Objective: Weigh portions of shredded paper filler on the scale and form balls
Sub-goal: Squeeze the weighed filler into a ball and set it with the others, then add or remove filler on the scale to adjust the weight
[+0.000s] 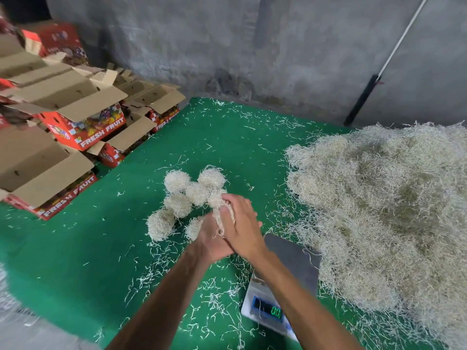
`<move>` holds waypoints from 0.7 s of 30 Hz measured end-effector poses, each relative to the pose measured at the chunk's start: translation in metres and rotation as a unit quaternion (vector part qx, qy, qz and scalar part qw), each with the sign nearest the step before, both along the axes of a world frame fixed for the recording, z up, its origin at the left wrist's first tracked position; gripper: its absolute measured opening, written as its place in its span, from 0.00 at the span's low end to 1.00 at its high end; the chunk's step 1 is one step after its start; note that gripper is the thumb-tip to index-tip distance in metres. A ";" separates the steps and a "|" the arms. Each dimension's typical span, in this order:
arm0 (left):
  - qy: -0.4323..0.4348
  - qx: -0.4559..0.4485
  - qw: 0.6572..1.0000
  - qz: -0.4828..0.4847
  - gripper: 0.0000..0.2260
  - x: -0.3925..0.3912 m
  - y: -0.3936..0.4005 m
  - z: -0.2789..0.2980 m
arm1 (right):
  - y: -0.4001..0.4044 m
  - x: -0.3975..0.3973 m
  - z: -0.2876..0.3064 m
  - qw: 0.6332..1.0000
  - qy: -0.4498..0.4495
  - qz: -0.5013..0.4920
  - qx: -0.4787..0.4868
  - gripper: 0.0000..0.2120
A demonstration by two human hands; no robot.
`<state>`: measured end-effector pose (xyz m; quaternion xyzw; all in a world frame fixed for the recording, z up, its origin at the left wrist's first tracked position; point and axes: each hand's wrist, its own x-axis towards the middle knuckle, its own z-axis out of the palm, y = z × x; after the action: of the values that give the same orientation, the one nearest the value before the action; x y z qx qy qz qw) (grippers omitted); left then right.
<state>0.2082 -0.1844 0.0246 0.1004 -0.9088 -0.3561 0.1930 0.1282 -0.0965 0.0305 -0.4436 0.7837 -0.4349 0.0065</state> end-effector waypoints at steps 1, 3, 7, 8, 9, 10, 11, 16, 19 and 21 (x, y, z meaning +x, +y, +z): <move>-0.042 -0.025 0.999 0.011 0.09 -0.002 -0.006 0.015 | 0.000 -0.010 -0.002 0.998 0.023 -0.014 0.061 0.24; -0.083 0.308 0.947 0.041 0.10 -0.002 -0.033 0.007 | -0.001 -0.026 -0.011 0.990 -0.003 0.002 0.139 0.23; 0.146 0.398 0.900 0.101 0.25 0.021 -0.094 -0.002 | -0.008 -0.038 -0.023 0.986 -0.149 -0.049 0.050 0.08; 0.204 0.573 0.789 0.090 0.32 0.013 -0.101 0.006 | -0.009 -0.040 -0.023 0.984 -0.166 -0.062 0.029 0.10; 0.235 0.664 0.689 0.170 0.34 0.003 -0.103 0.013 | -0.009 -0.040 -0.024 0.981 -0.182 -0.064 0.018 0.11; 0.185 0.692 0.654 0.242 0.33 -0.006 -0.116 0.012 | -0.010 -0.041 -0.024 0.978 -0.198 -0.058 0.020 0.11; 0.100 0.712 0.640 0.272 0.32 -0.009 -0.118 0.020 | -0.010 -0.043 -0.025 0.977 -0.206 -0.050 0.032 0.10; -0.039 0.630 0.749 0.202 0.21 -0.028 -0.084 0.007 | 0.008 -0.055 -0.047 0.960 -0.269 -0.072 0.020 0.08; -0.077 0.621 0.762 0.169 0.19 -0.058 -0.055 -0.003 | 0.033 -0.068 -0.058 0.953 -0.284 -0.106 0.014 0.09; -0.105 0.619 0.767 0.131 0.18 -0.083 -0.035 -0.009 | 0.056 -0.080 -0.060 0.951 -0.278 -0.131 0.003 0.09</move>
<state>0.1252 -0.2189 0.0153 0.3528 -0.4836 -0.8002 0.0371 0.0483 -0.0408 -0.0292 -0.1980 0.8033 -0.5360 0.1683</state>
